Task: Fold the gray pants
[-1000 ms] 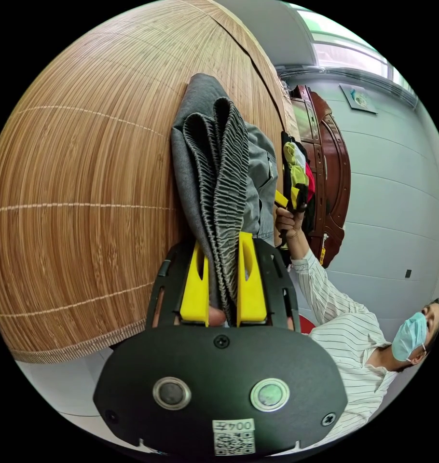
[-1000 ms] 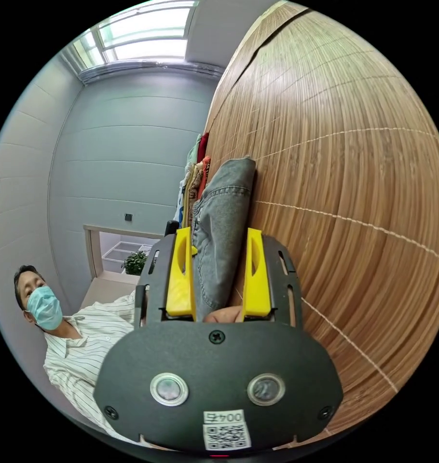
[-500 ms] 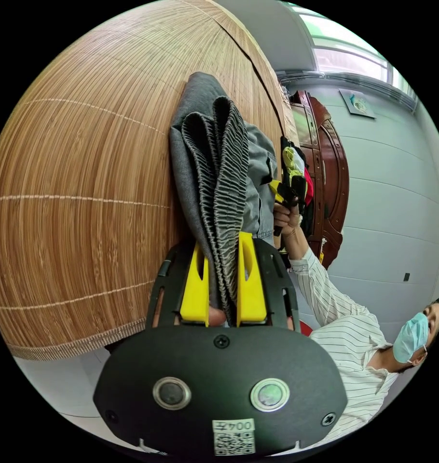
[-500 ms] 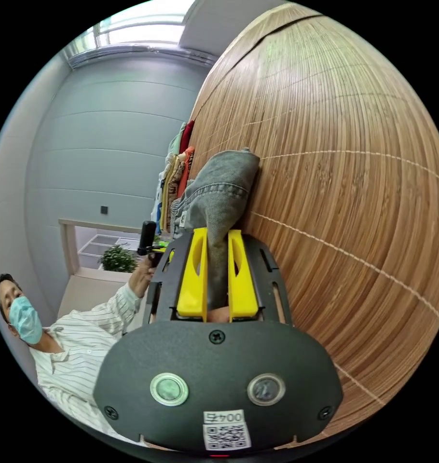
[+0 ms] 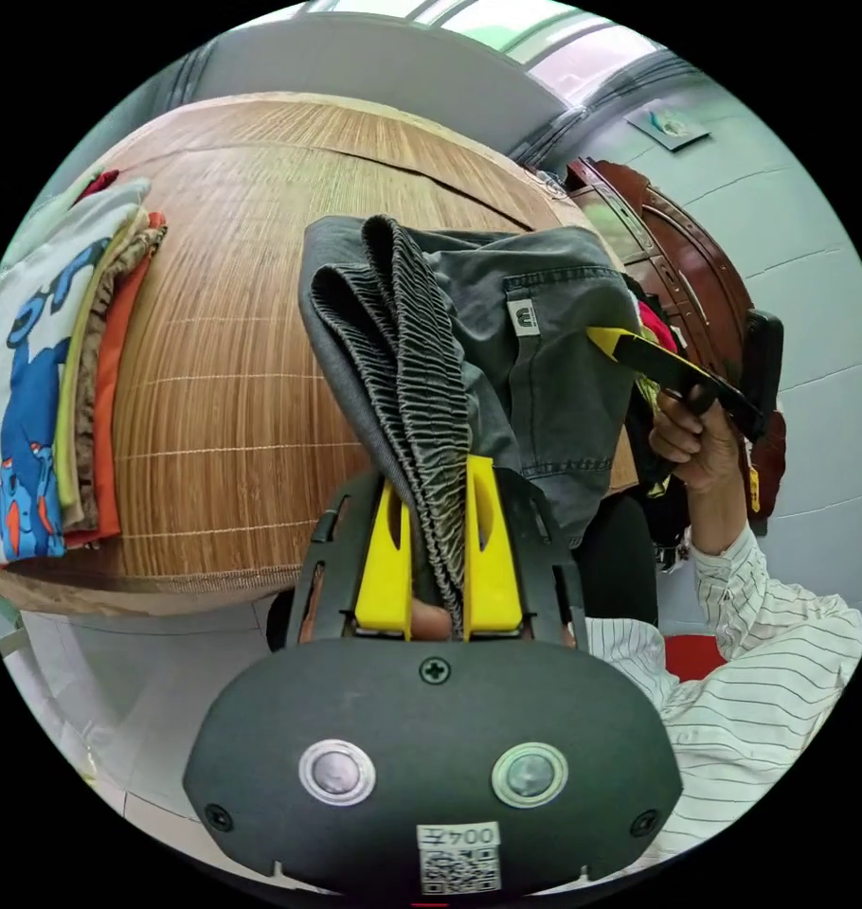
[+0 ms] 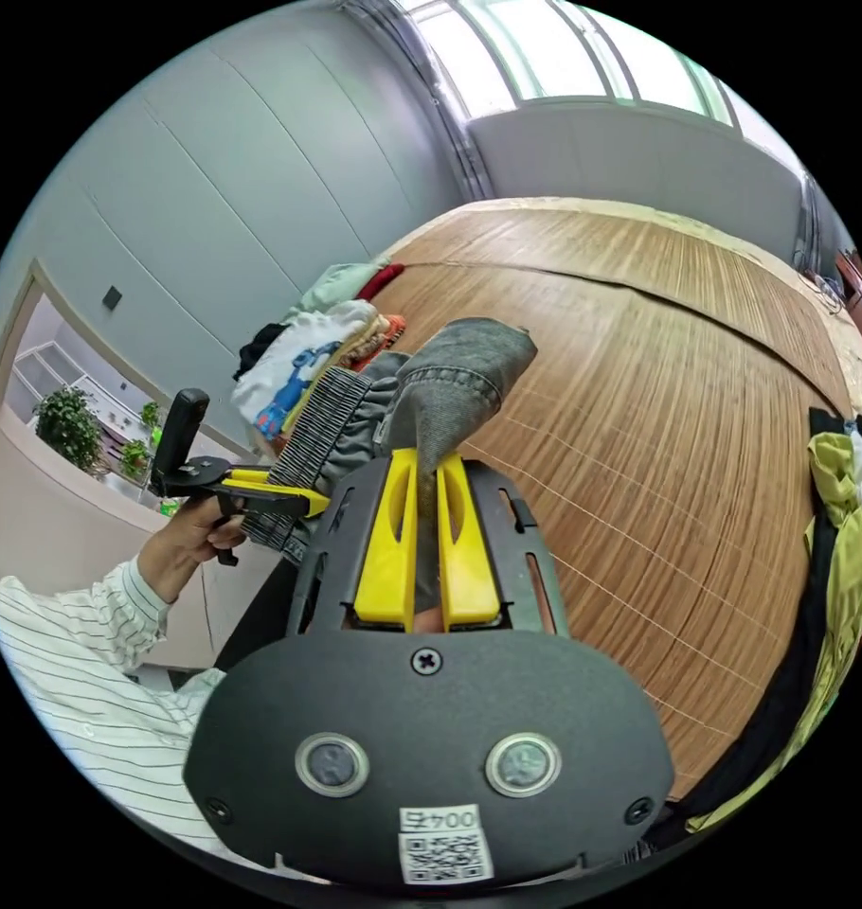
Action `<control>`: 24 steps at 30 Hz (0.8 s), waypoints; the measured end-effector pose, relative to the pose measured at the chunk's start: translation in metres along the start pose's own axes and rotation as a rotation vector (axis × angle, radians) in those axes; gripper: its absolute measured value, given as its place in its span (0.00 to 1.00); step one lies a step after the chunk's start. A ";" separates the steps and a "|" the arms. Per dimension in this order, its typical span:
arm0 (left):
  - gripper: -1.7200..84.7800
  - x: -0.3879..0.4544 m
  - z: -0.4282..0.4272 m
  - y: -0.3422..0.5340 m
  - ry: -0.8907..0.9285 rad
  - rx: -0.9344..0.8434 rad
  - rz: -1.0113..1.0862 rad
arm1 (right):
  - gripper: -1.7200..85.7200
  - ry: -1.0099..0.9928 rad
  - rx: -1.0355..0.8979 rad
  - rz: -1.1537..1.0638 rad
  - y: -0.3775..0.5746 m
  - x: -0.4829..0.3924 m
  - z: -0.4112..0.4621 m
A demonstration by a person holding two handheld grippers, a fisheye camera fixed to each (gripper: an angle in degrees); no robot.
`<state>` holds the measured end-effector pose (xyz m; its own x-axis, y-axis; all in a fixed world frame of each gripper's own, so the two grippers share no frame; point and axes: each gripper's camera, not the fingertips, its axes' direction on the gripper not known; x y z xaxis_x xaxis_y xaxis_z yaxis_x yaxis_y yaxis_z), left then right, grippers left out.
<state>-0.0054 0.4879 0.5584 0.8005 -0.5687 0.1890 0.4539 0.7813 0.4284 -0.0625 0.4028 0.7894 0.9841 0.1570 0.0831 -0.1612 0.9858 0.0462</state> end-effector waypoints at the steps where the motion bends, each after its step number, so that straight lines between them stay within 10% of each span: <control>1: 0.14 0.004 -0.026 0.011 -0.003 0.044 0.004 | 0.06 -0.032 0.019 -0.014 -0.007 -0.015 -0.013; 15: 0.14 -0.116 -0.274 0.185 -0.254 0.236 -0.268 | 0.06 -0.447 -0.104 -0.184 -0.120 -0.257 0.099; 24: 0.14 -0.218 -0.410 0.104 -0.664 0.251 -0.279 | 0.07 -0.528 0.097 -0.148 -0.256 -0.371 0.215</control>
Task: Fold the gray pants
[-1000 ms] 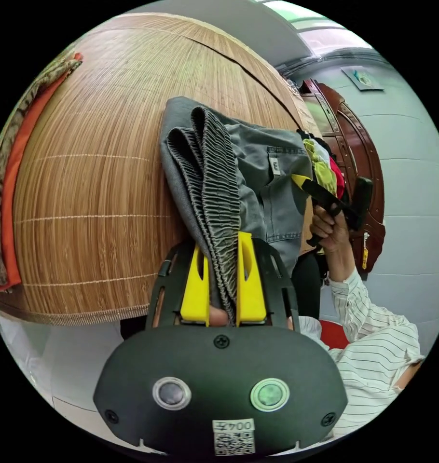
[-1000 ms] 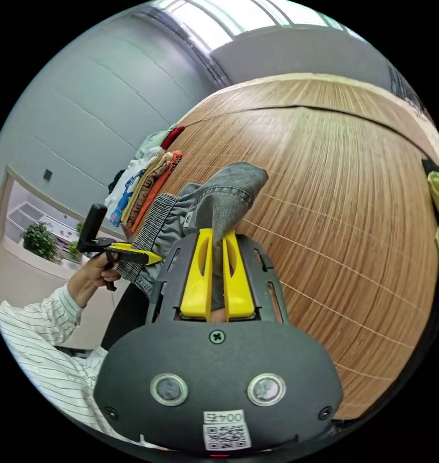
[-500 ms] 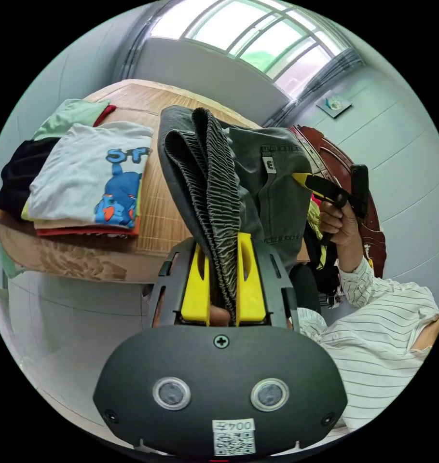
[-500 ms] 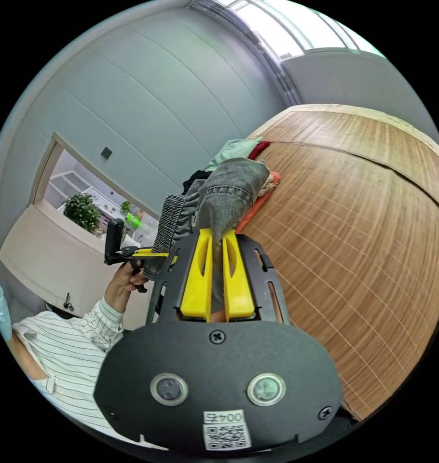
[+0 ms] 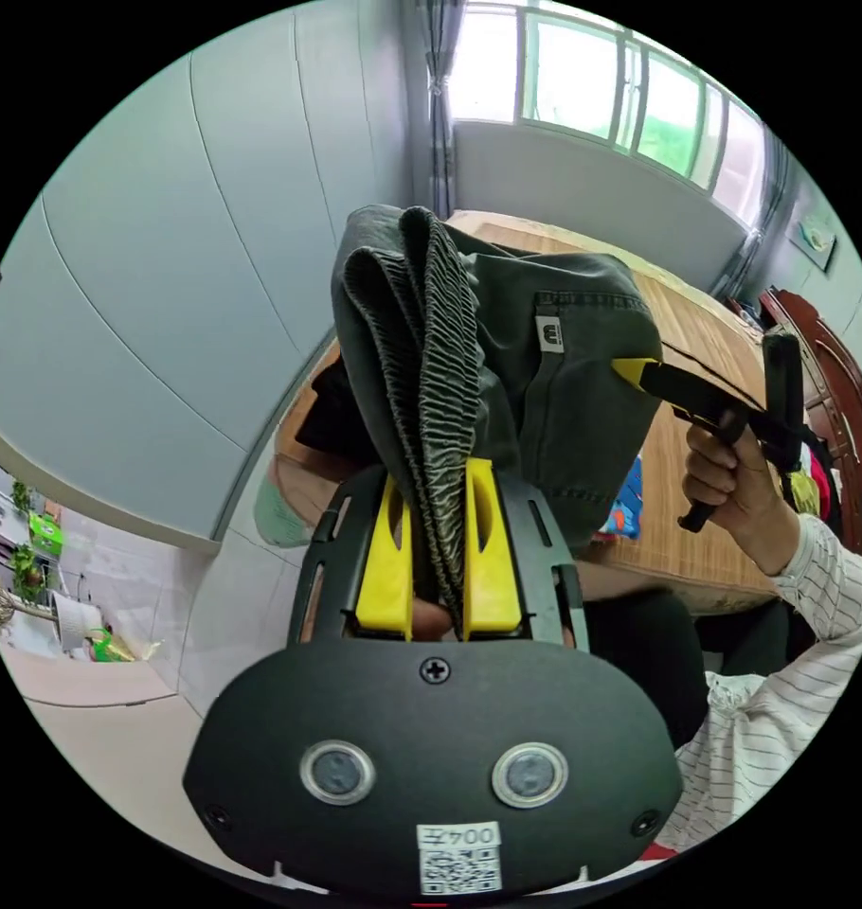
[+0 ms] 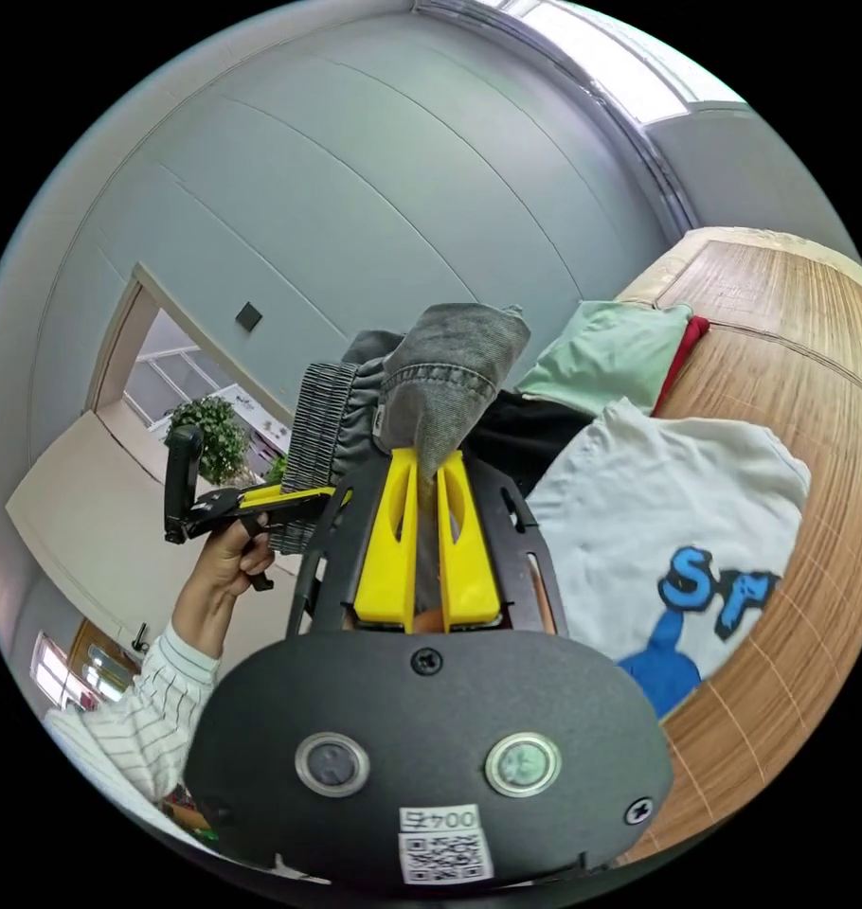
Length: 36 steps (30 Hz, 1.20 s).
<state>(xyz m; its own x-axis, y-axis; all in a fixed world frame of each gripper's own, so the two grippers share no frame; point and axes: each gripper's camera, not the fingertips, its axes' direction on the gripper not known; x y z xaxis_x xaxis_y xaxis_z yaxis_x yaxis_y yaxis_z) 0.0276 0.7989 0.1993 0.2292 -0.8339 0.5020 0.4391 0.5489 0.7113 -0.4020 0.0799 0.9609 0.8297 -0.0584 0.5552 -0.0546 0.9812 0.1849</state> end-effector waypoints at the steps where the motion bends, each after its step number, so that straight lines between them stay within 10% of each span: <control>1: 0.14 -0.011 0.007 -0.021 -0.027 -0.007 -0.008 | 0.07 0.007 0.017 0.023 -0.016 0.006 0.017; 8: 0.13 -0.020 0.103 -0.103 -0.327 -0.172 0.054 | 0.11 0.155 -0.227 0.150 -0.067 0.078 0.122; 14: 0.12 -0.018 0.135 -0.088 -0.681 -0.094 -0.026 | 0.07 0.119 -0.094 -0.018 -0.030 0.107 0.028; 21: 0.11 -0.076 0.073 -0.012 -0.325 0.295 -0.388 | 0.02 0.095 0.024 0.049 0.047 0.148 -0.138; 27: 0.10 -0.141 0.085 -0.010 0.059 0.115 -0.453 | 0.01 0.250 0.028 0.115 0.144 0.154 -0.235; 31: 0.10 -0.162 0.039 -0.017 -0.207 0.111 -0.454 | 0.01 0.211 0.070 0.260 0.197 0.168 -0.272; 36: 0.05 -0.145 0.034 -0.014 -0.023 0.328 -0.411 | 0.01 0.200 0.077 0.333 0.227 0.181 -0.278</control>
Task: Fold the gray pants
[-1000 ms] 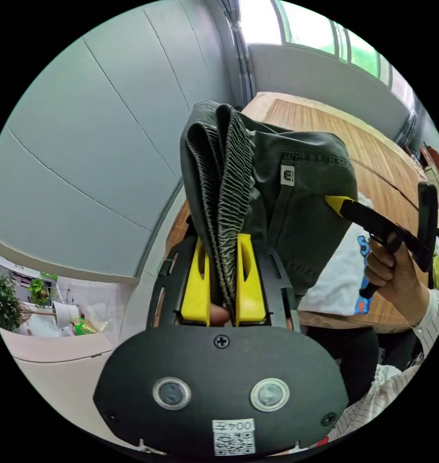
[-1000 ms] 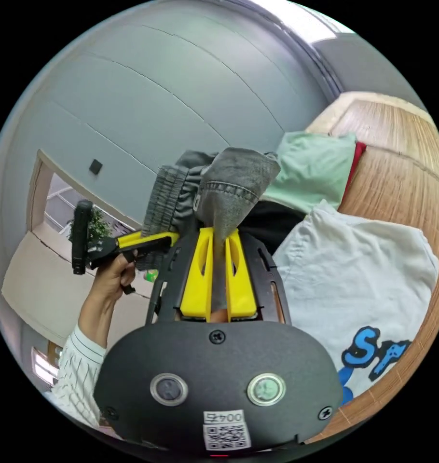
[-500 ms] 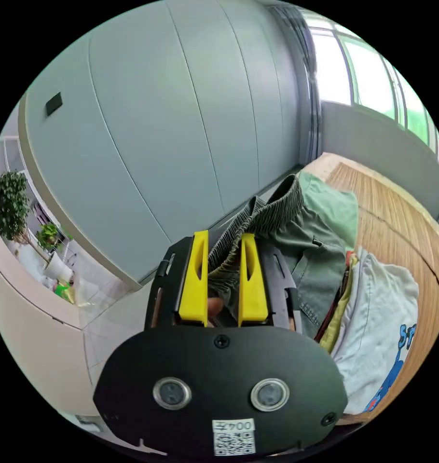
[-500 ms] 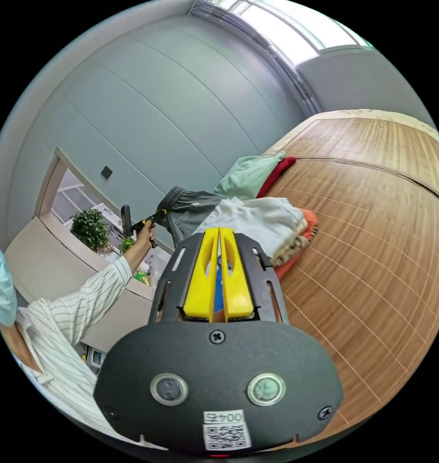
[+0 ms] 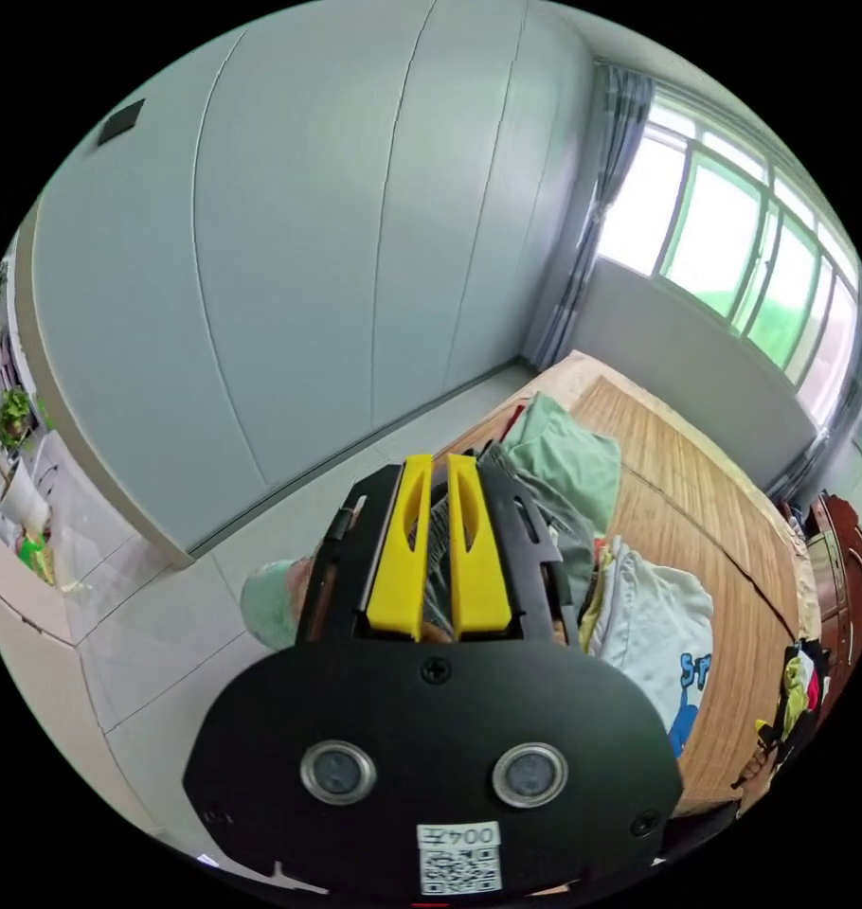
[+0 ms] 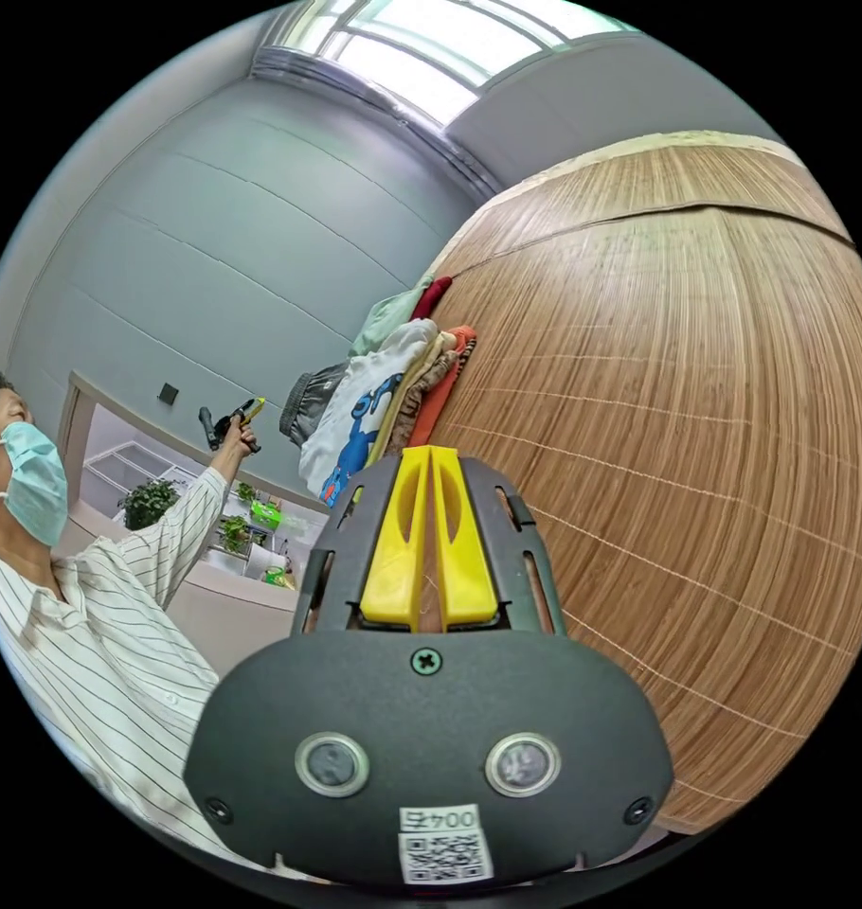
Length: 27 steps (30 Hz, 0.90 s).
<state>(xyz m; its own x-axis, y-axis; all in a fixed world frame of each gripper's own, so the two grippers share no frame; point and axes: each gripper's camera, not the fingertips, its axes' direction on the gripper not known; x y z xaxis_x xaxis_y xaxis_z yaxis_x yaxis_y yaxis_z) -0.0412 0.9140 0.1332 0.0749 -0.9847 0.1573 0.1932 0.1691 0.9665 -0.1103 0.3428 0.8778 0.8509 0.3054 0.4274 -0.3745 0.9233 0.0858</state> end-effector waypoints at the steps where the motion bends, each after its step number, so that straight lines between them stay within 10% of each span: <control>1: 0.04 0.008 0.014 0.006 -0.018 -0.001 0.002 | 0.01 -0.011 -0.010 0.017 0.003 0.004 0.002; 15: 0.02 0.072 0.092 0.047 -0.345 -0.002 0.070 | 0.01 0.131 -0.012 0.101 0.033 0.016 -0.044; 18: 0.03 0.111 0.034 0.072 -0.040 0.209 0.132 | 0.01 0.251 0.016 0.149 0.043 0.022 -0.075; 27: 0.03 0.351 -0.034 0.239 0.583 -0.010 0.521 | 0.02 1.207 -0.370 -0.048 0.104 0.020 -0.082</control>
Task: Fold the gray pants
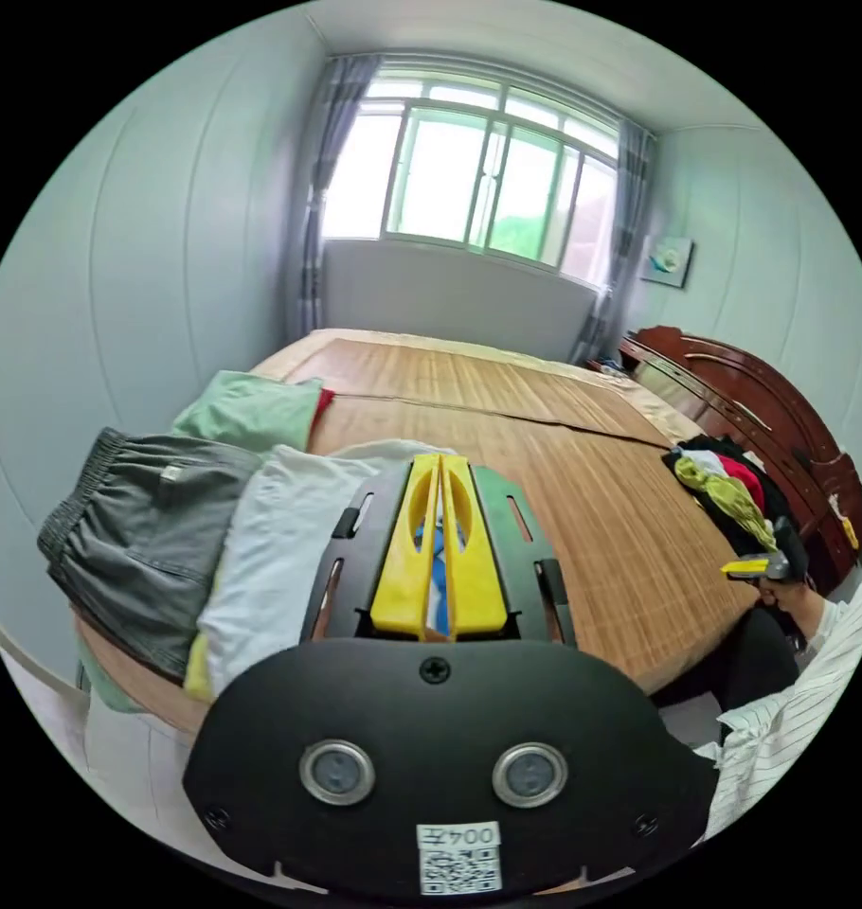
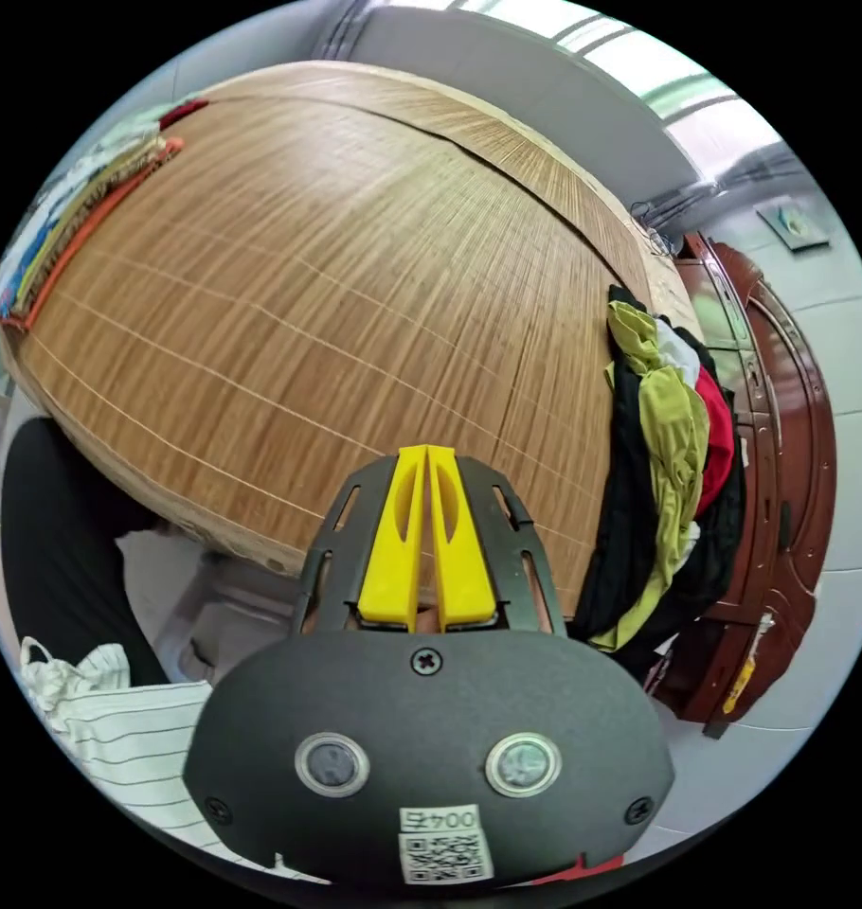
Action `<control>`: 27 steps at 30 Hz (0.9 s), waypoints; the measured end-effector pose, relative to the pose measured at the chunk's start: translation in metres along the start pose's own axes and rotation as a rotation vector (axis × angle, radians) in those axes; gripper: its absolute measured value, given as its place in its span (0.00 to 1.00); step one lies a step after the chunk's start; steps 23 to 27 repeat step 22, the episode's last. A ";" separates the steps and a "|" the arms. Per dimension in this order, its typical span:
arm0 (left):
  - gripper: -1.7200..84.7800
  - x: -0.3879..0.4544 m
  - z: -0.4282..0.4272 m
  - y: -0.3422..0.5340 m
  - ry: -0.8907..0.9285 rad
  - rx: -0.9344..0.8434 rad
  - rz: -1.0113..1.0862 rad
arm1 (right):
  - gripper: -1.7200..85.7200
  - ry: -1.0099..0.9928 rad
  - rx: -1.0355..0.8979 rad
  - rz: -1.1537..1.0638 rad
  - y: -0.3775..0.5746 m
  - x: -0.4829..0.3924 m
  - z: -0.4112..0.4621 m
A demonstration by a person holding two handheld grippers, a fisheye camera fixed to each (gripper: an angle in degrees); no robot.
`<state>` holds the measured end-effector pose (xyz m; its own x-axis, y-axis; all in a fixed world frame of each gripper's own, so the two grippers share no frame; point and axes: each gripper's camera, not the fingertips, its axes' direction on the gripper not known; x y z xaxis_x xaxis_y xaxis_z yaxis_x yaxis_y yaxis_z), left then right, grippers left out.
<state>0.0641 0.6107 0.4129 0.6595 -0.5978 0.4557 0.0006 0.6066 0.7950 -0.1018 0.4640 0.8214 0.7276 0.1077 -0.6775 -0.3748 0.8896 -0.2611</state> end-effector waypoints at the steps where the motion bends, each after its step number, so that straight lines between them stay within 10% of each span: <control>1: 0.03 0.037 0.023 0.012 0.079 -0.049 0.004 | 0.03 0.018 -0.021 -0.016 0.006 -0.002 0.006; 16: 0.02 0.310 0.217 0.123 0.090 -0.516 0.009 | 0.03 -0.256 0.047 0.032 0.082 0.032 0.052; 27: 0.02 0.359 0.231 0.130 -0.018 -0.469 0.078 | 0.02 -0.398 0.123 0.146 0.125 0.066 0.068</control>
